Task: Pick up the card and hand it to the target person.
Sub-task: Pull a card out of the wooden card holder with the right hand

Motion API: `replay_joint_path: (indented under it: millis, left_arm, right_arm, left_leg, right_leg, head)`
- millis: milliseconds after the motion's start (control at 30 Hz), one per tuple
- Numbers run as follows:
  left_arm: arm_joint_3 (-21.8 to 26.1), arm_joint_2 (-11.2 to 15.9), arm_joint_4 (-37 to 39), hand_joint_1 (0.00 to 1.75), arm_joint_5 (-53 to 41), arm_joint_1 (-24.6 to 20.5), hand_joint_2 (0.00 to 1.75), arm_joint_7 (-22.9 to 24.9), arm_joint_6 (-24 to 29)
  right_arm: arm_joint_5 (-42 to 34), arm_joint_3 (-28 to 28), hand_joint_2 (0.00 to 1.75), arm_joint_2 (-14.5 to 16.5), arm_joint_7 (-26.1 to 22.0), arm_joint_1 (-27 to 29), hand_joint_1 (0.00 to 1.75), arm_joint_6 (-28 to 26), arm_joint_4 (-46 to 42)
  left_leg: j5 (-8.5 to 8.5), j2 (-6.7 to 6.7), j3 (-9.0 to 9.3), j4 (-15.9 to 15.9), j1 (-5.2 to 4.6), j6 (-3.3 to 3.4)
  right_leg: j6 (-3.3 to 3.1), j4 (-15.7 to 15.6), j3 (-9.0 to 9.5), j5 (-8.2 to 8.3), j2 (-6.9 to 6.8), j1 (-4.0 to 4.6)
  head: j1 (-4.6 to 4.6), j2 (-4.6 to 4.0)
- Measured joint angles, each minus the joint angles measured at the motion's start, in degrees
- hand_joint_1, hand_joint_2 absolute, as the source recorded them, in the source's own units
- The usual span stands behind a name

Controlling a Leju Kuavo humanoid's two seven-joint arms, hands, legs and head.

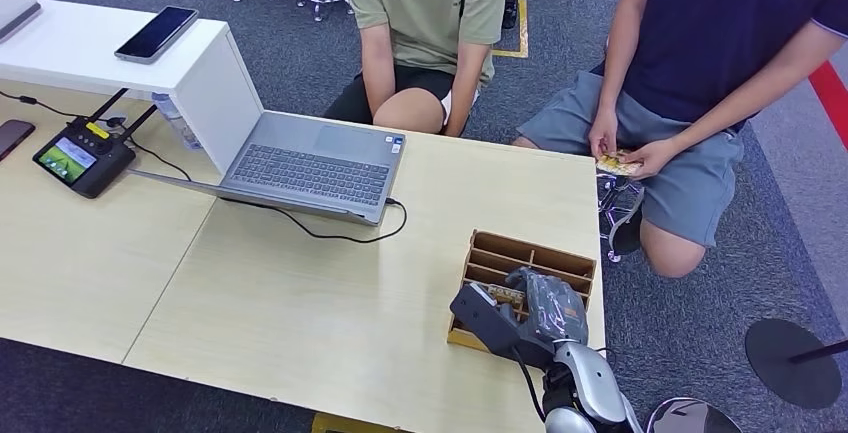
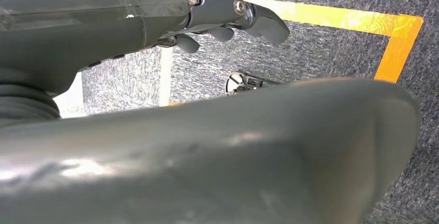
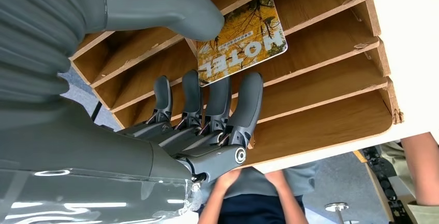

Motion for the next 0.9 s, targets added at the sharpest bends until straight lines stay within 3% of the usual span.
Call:
replay_joint_path:
  millis: [533, 700, 833, 900]
  left_arm:
    - [0.0, 0.0, 0.0, 0.0, -0.02, 0.0, 0.0, 0.08, 0.0]
    - [0.0, 0.0, 0.0, 0.0, -0.02, 0.0, 0.0, 0.08, 0.0]
    - [0.0, 0.0, 0.0, 0.0, -0.03, 0.0, 0.0, 0.16, 0.0]
    - [0.0, 0.0, 0.0, 0.0, -0.04, 0.0, 0.0, 0.17, 0.0]
  right_arm:
    - [-0.06, 0.0, 1.75, 0.0, 0.0, 0.01, 0.92, 0.0, 0.0]
    - [-0.06, 0.0, 1.75, 0.0, 0.0, 0.01, 1.2, 0.0, 0.0]
    - [-0.09, -0.01, 1.75, 0.0, 0.05, 0.05, 1.62, 0.01, 0.04]
    - [-0.13, -0.02, 1.75, 0.0, 0.05, 0.05, 1.75, 0.0, 0.11]
  left_leg:
    - [0.0, 0.0, 0.0, 0.0, 0.0, 0.0]
    - [0.0, 0.0, 0.0, 0.0, 0.0, 0.0]
    - [0.0, 0.0, -0.01, 0.0, 0.0, 0.0]
    - [0.0, 0.0, -0.01, 0.0, 0.0, 0.0]
  right_leg:
    - [0.0, 0.0, 0.0, 0.0, 0.0, 0.0]
    - [0.0, 0.0, 0.0, 0.0, 0.0, 0.0]
    - [0.0, 0.0, 0.0, 0.0, 0.0, 0.0]
    - [0.0, 0.0, 0.0, 0.0, 0.0, 0.0]
  head:
    - [0.0, 0.0]
    - [0.0, 0.0]
    - [0.0, 0.0]
    - [0.0, 0.0]
